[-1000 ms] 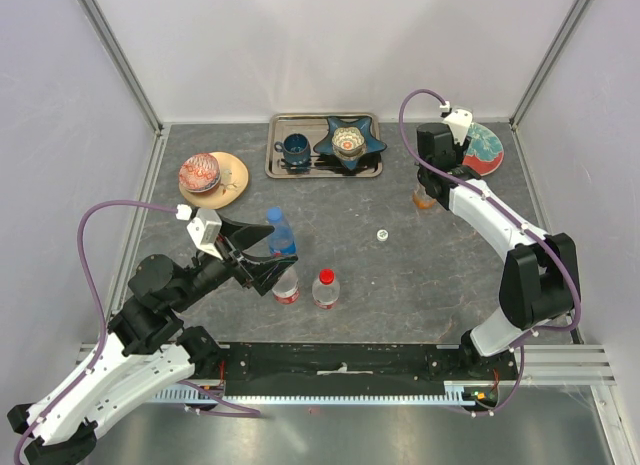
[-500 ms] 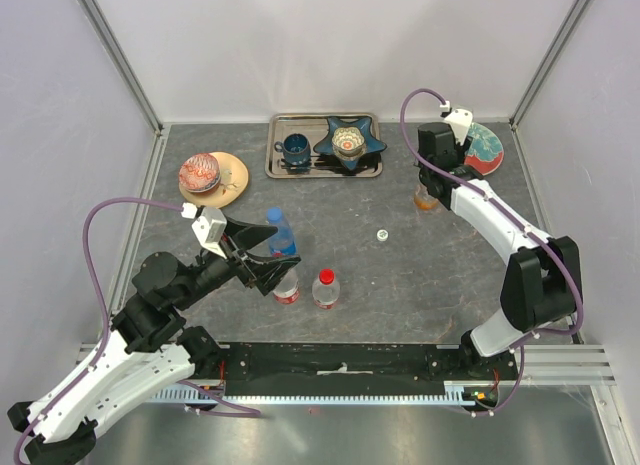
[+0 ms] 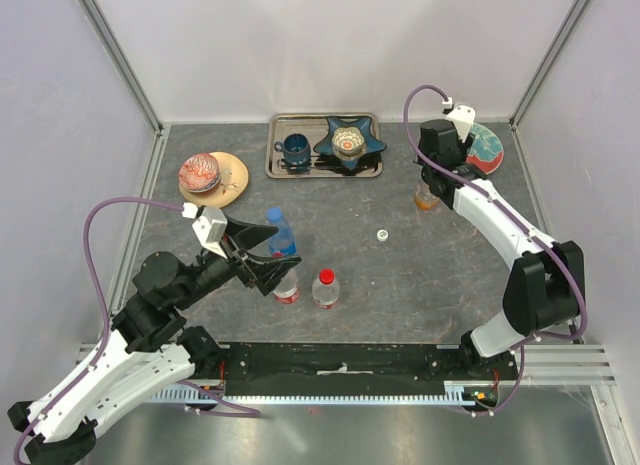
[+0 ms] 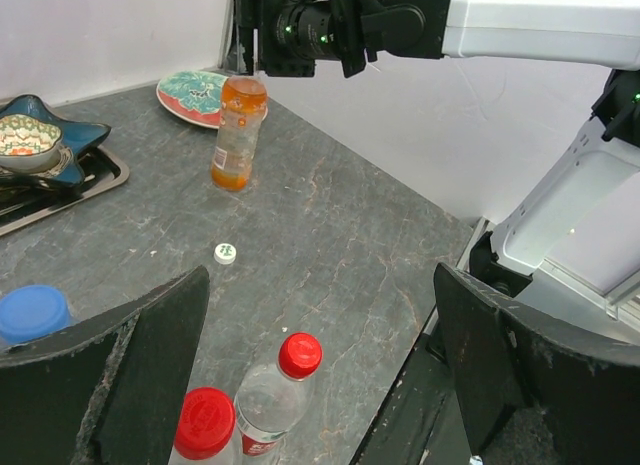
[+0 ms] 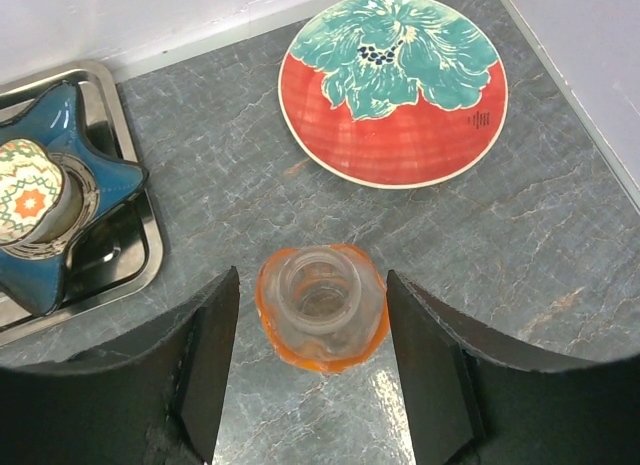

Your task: Unscrew the bottle caps

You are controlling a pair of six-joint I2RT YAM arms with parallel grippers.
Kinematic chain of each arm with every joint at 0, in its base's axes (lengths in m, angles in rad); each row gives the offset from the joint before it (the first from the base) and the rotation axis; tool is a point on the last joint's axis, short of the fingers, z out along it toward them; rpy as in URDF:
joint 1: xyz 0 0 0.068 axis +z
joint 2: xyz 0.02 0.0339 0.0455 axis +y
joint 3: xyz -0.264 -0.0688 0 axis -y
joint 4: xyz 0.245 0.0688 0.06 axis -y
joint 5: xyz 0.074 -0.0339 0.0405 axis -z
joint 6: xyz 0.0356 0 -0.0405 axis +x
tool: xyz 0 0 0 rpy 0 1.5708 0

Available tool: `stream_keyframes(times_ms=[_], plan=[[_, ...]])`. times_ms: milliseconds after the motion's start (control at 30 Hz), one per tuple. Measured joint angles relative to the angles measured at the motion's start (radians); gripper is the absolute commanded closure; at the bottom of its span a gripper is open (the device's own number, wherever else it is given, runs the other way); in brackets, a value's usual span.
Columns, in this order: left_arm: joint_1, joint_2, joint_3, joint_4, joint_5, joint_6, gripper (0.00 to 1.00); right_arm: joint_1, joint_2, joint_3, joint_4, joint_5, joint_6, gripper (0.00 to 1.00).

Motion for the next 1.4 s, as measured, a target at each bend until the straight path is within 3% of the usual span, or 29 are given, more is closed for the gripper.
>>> stream_keyframes(times_ms=[233,400,600,900,1100,1400], plan=[[0.000,0.002,0.008,-0.016,-0.005,0.002,0.00,0.010,-0.092,0.002,-0.063,-0.058,0.043,0.32],[0.000,-0.015,0.027,-0.034,-0.059,0.013,0.00,0.051,-0.271,0.002,-0.111,-0.155,0.110,0.31],[0.000,-0.037,0.060,-0.092,-0.195,0.052,0.00,0.277,-0.449,-0.020,-0.099,-0.208,0.114,0.31],[0.000,-0.014,0.203,-0.144,-0.402,0.101,0.00,0.587,-0.441,-0.011,-0.132,-0.370,0.018,0.28],[0.000,0.008,0.227,-0.155,-0.441,0.118,0.00,0.802,-0.424,-0.092,-0.141,-0.344,-0.009,0.21],[0.000,0.039,0.205,-0.185,-0.441,0.117,0.00,0.896,-0.381,-0.282,-0.111,-0.281,0.007,0.18]])
